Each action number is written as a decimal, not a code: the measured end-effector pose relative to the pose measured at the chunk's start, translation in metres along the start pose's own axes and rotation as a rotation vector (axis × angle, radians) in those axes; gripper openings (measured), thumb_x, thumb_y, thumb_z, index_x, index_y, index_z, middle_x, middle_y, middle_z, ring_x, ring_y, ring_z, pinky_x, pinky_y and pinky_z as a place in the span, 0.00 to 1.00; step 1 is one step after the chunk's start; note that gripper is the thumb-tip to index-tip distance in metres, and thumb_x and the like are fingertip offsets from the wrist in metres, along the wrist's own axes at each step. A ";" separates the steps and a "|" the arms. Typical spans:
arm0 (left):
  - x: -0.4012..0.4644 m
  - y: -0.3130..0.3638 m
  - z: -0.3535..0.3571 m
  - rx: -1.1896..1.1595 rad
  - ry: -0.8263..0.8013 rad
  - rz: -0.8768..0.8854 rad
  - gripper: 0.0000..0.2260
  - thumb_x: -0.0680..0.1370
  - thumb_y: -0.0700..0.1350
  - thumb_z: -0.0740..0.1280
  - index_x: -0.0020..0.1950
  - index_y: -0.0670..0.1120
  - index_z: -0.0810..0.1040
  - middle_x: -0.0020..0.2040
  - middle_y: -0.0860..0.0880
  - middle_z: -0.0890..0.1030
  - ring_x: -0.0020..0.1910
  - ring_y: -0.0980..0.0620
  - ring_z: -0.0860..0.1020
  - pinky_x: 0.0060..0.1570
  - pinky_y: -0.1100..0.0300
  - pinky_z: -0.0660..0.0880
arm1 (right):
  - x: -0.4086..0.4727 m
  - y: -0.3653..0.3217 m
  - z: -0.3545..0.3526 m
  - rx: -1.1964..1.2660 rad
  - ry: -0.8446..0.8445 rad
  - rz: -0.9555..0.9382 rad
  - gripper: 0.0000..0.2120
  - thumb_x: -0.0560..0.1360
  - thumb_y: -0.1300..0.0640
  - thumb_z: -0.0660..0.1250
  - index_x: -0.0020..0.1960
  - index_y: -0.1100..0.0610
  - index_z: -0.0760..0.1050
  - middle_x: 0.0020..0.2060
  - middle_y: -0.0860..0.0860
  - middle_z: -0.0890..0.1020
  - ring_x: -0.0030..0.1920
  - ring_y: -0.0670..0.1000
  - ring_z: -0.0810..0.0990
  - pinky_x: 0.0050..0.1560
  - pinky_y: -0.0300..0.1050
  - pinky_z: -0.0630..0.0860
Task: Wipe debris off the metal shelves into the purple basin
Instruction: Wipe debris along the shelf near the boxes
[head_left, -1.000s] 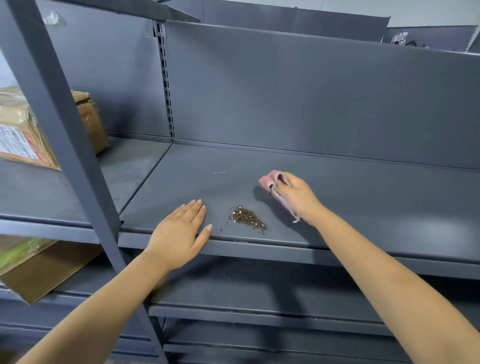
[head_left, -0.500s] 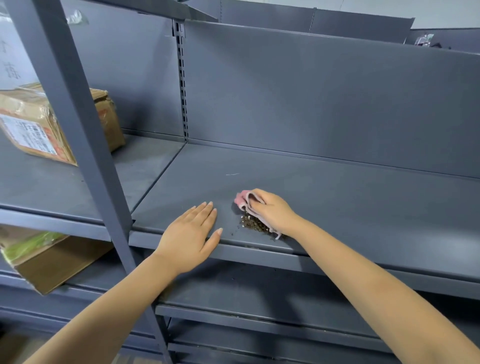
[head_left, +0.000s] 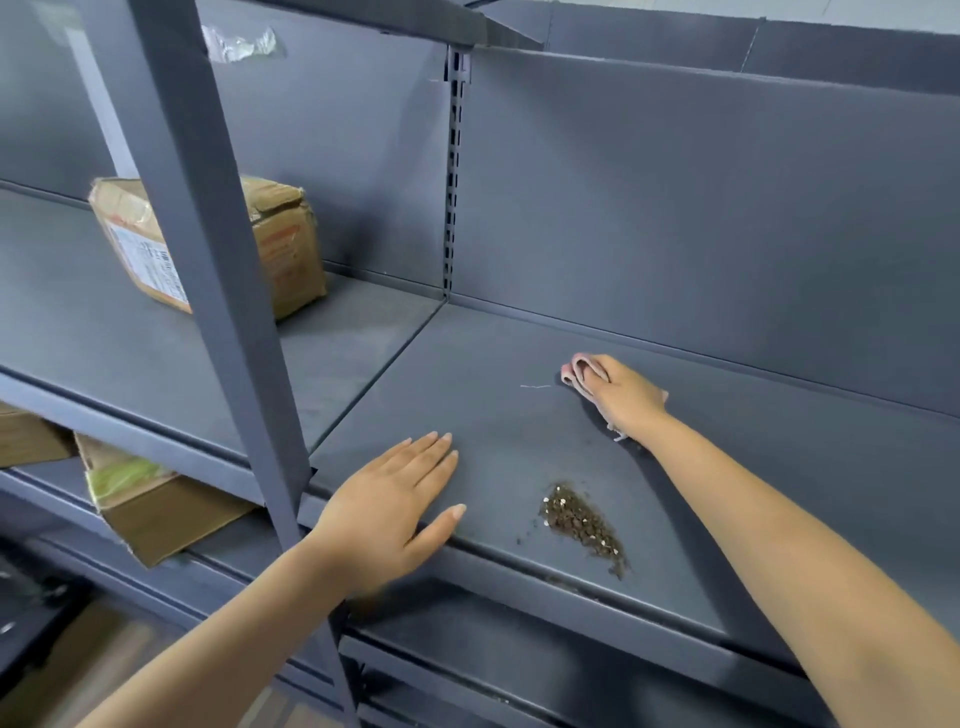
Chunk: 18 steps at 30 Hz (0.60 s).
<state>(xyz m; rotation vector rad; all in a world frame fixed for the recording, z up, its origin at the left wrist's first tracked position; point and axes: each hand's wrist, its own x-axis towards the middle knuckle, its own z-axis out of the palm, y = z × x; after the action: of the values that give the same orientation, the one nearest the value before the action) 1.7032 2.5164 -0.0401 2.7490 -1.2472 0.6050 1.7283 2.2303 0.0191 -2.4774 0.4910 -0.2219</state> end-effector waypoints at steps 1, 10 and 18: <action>0.000 -0.001 -0.001 -0.012 -0.005 0.004 0.32 0.83 0.57 0.42 0.63 0.40 0.78 0.64 0.43 0.77 0.64 0.46 0.76 0.67 0.59 0.61 | 0.004 -0.005 0.003 -0.022 -0.024 -0.047 0.14 0.81 0.47 0.53 0.61 0.47 0.73 0.57 0.47 0.79 0.50 0.52 0.80 0.39 0.40 0.68; 0.000 0.001 0.000 -0.117 -0.051 -0.030 0.32 0.82 0.59 0.44 0.66 0.37 0.75 0.68 0.41 0.74 0.68 0.42 0.72 0.70 0.56 0.58 | 0.011 -0.025 0.025 0.122 -0.339 -0.308 0.08 0.77 0.48 0.61 0.45 0.47 0.77 0.42 0.53 0.81 0.37 0.56 0.80 0.38 0.51 0.77; -0.001 0.002 0.001 -0.064 -0.060 -0.043 0.31 0.83 0.58 0.42 0.68 0.38 0.74 0.68 0.41 0.73 0.68 0.42 0.71 0.69 0.57 0.57 | -0.056 -0.002 0.006 0.299 -0.634 -0.397 0.08 0.78 0.59 0.63 0.43 0.53 0.78 0.40 0.40 0.81 0.43 0.36 0.76 0.50 0.30 0.69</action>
<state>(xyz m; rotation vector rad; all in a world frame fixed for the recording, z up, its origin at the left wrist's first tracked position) 1.7015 2.5159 -0.0417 2.7528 -1.1934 0.4746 1.6791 2.2568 0.0124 -2.1647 -0.2829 0.3113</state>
